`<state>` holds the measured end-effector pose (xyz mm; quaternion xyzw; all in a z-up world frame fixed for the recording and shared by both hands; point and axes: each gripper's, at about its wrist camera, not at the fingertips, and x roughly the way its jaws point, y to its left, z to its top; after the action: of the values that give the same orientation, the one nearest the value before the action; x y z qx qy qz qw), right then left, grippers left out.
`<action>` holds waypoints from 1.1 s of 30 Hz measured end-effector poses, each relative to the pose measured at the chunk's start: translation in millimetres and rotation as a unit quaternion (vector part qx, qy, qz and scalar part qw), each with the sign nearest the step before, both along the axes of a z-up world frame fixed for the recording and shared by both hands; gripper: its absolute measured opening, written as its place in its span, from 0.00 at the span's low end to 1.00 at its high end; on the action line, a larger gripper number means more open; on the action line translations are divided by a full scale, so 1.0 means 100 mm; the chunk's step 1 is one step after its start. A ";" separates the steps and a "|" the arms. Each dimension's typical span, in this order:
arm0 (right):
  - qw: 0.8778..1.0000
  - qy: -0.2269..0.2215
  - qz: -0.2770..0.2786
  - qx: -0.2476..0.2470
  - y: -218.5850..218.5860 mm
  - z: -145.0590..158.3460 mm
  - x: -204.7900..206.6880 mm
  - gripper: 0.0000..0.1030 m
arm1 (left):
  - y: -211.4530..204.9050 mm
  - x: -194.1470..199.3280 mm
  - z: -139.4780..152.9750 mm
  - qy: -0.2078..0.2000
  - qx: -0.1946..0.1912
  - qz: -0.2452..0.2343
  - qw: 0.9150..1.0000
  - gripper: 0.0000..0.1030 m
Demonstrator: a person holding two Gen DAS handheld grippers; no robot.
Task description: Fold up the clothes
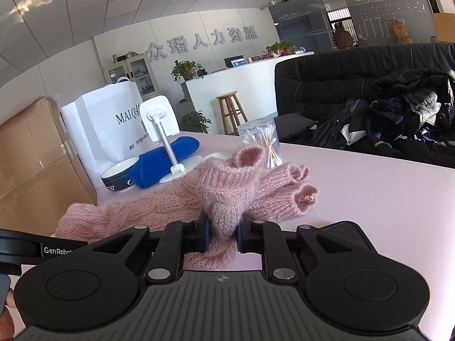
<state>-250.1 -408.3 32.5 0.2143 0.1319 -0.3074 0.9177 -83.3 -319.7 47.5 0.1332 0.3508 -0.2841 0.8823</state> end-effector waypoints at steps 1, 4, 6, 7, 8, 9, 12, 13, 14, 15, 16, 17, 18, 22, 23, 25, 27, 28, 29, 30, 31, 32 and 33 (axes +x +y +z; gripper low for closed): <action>1.000 0.004 0.001 0.005 -0.01 -0.01 0.01 0.17 | 0.00 0.01 -0.01 0.002 0.000 0.002 1.000 0.38; 1.000 0.007 0.002 0.021 -0.04 -0.05 0.01 0.18 | 0.01 0.04 -0.05 0.004 0.003 0.005 1.000 0.50; 1.000 0.013 0.002 0.026 -0.08 -0.05 0.04 0.21 | 0.02 0.05 -0.06 0.000 0.007 0.008 1.000 0.64; 1.000 0.017 0.001 0.026 -0.09 -0.05 0.05 0.22 | 0.02 0.06 -0.07 0.000 0.008 0.010 1.000 0.67; 0.999 0.021 0.000 0.025 -0.08 -0.04 0.07 0.22 | 0.04 0.08 -0.09 0.002 0.007 0.014 1.000 0.74; 0.999 0.024 0.000 0.022 -0.08 -0.04 0.08 0.22 | 0.05 0.10 -0.10 0.004 0.006 0.019 1.000 0.78; 0.999 0.032 -0.002 0.016 -0.05 -0.03 0.11 0.25 | 0.09 0.16 -0.13 0.016 -0.002 0.022 1.000 0.82; 0.999 0.035 -0.003 0.016 -0.04 -0.03 0.12 0.30 | 0.10 0.17 -0.13 0.017 -0.003 0.024 1.000 0.85; 0.999 0.037 -0.007 0.017 -0.04 -0.02 0.13 0.40 | 0.10 0.18 -0.14 0.014 -0.001 0.025 1.000 0.89; 0.999 0.035 -0.011 0.021 -0.05 -0.03 0.11 0.45 | 0.10 0.17 -0.15 0.008 0.002 0.024 1.000 0.90; 0.999 0.031 -0.016 0.024 -0.07 -0.04 0.09 0.52 | 0.11 0.17 -0.16 0.003 0.001 0.020 1.000 0.90; 0.999 0.026 -0.017 0.030 -0.07 -0.05 0.08 0.56 | 0.12 0.16 -0.16 0.001 -0.001 0.017 1.000 0.90; 0.999 0.022 -0.016 0.036 -0.08 -0.05 0.07 0.59 | 0.13 0.16 -0.16 0.000 -0.004 0.016 1.000 0.91; 0.999 0.014 -0.025 0.045 -0.06 -0.04 0.07 0.73 | 0.16 0.18 -0.17 0.002 -0.009 0.016 1.000 0.91; 0.999 0.012 -0.028 0.043 -0.06 -0.03 0.07 0.77 | 0.16 0.18 -0.17 0.002 -0.008 0.016 1.000 0.91; 0.999 0.004 -0.029 0.044 -0.06 -0.03 0.03 0.80 | 0.16 0.17 -0.16 -0.001 -0.007 0.015 1.000 0.91; 0.999 0.001 -0.028 0.044 -0.06 -0.02 0.02 0.81 | 0.16 0.16 -0.16 -0.003 -0.007 0.015 1.000 0.91; 0.999 -0.001 -0.028 0.044 -0.05 -0.01 0.02 0.81 | 0.16 0.15 -0.15 -0.004 -0.007 0.015 1.000 0.91; 0.999 -0.003 -0.029 0.043 -0.05 -0.01 0.02 0.82 | 0.16 0.15 -0.15 -0.005 -0.007 0.015 1.000 0.91; 0.999 -0.004 -0.029 0.043 -0.05 0.00 0.01 0.82 | 0.16 0.14 -0.14 -0.007 -0.005 0.014 1.000 0.91; 0.999 -0.006 -0.029 0.043 -0.04 0.01 0.01 0.82 | 0.16 0.13 -0.13 -0.010 -0.004 0.013 1.000 0.91; 0.999 -0.007 -0.029 0.043 -0.04 0.02 0.00 0.82 | 0.16 0.12 -0.12 -0.013 -0.003 0.012 1.000 0.91; 0.999 -0.009 -0.027 0.043 -0.03 0.02 -0.03 0.82 | 0.16 0.11 -0.11 -0.018 -0.002 0.012 1.000 0.91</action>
<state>-252.9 -411.4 34.3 0.2593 0.1309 -0.3245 0.9002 -72.4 -303.3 36.7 0.1322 0.3358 -0.2720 0.8921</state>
